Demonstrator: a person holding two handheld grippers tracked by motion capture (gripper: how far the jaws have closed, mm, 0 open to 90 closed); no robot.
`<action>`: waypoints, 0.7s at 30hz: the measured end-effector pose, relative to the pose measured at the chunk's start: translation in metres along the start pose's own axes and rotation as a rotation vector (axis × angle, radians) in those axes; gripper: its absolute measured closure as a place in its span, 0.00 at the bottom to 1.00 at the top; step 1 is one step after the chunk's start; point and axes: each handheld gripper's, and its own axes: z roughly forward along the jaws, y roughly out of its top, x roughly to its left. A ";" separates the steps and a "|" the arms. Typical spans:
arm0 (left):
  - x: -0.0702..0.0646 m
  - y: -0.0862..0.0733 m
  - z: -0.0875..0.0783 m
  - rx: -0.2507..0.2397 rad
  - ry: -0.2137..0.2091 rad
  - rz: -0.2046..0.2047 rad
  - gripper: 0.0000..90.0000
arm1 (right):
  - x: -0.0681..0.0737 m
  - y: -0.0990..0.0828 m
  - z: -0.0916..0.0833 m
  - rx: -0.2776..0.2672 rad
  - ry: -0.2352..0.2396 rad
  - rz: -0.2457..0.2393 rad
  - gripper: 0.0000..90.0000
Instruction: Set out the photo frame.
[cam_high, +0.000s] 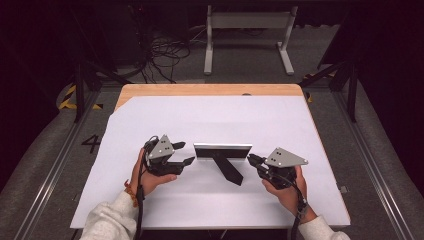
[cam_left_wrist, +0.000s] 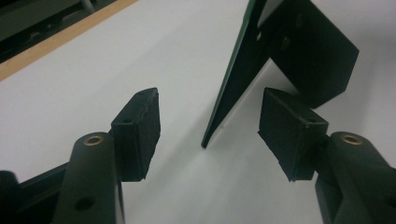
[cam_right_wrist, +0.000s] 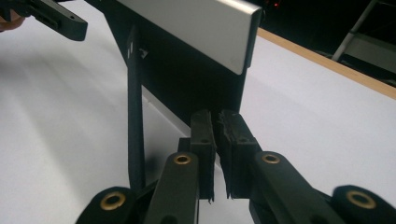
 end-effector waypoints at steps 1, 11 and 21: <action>0.001 0.003 0.003 -0.009 0.000 -0.007 0.43 | 0.000 0.001 0.001 -0.002 -0.005 -0.001 0.94; 0.008 0.009 0.016 -0.008 -0.053 -0.011 0.44 | 0.003 0.008 0.006 -0.017 -0.015 -0.009 0.96; 0.001 0.010 0.014 -0.013 -0.130 0.023 0.72 | 0.001 0.009 0.008 -0.019 -0.030 -0.007 0.98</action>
